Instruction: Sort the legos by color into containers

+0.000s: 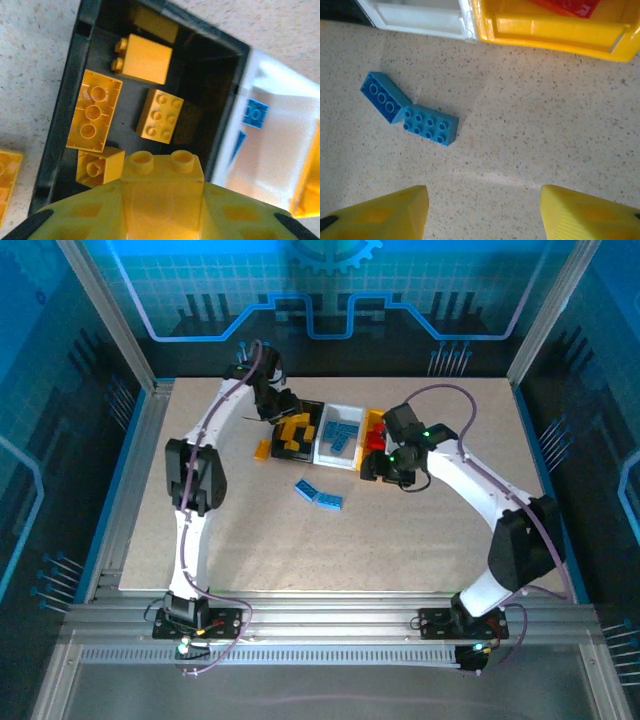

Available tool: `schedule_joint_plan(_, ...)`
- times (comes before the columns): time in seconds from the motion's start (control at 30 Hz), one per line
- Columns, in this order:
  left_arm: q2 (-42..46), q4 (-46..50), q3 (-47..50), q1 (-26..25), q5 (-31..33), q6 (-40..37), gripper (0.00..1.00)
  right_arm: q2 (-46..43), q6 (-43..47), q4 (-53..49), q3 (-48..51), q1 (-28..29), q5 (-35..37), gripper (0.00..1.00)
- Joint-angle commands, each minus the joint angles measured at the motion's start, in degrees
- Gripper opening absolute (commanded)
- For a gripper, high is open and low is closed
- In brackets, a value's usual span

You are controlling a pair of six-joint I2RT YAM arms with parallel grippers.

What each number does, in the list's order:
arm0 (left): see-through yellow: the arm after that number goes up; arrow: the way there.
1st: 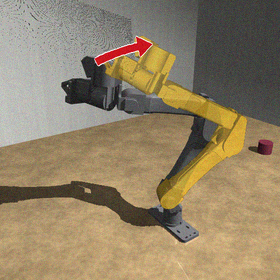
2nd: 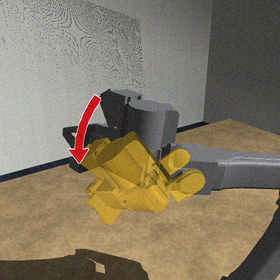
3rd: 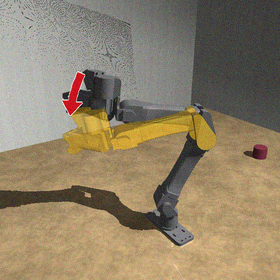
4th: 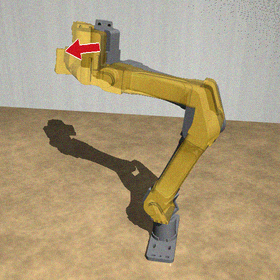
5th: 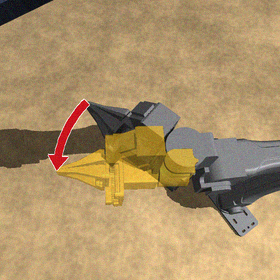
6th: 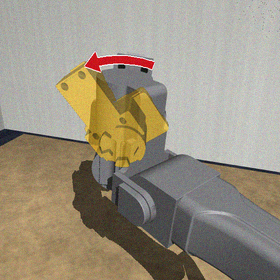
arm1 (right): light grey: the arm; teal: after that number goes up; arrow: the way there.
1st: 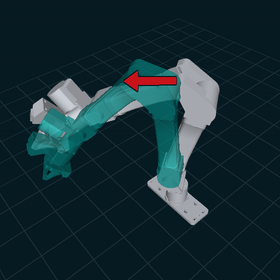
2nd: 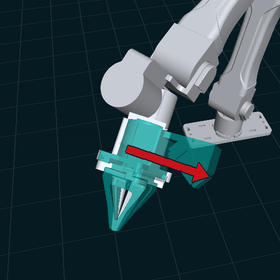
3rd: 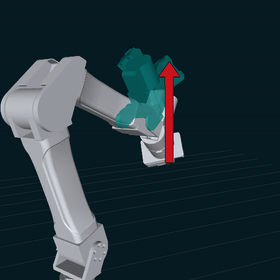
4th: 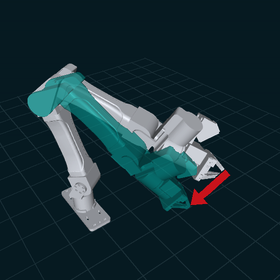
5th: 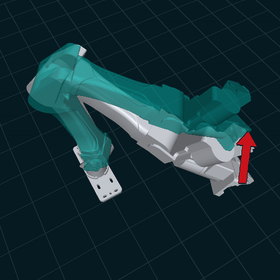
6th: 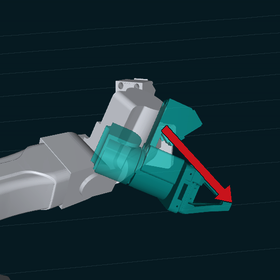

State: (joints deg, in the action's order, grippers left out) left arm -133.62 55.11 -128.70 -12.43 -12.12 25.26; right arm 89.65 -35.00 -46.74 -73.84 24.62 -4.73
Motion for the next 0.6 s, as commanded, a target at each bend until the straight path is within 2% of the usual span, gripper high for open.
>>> schedule_joint_plan(0.0, -3.22, 4.38, -3.76, -0.77, -0.89, 1.94, 0.36, -2.92, 1.38, -1.86, 1.97, -0.45, 0.0, 0.62)
schedule_joint_plan(0.17, -4.19, 4.03, -4.09, -1.11, -0.82, 2.75, 0.45, -2.69, 2.78, -1.87, 3.27, 0.38, -1.18, 0.63)
schedule_joint_plan(0.37, -2.21, 4.88, -3.86, -1.11, -0.36, 2.3, 0.56, 2.37, 5.68, -1.94, 0.64, 3.23, -3.66, 0.65)
schedule_joint_plan(0.47, 0.58, 4.93, -2.36, -1.11, -0.13, 1.85, 0.59, 7.03, 10.31, -2.3, -3.03, 5.59, -4.49, 0.67)
schedule_joint_plan(0.57, 5.1, 4.26, 1.75, -1.11, 0.34, 1.31, 0.61, 11.55, 21.02, -2.1, -7.02, 9.28, -4.85, 0.69)
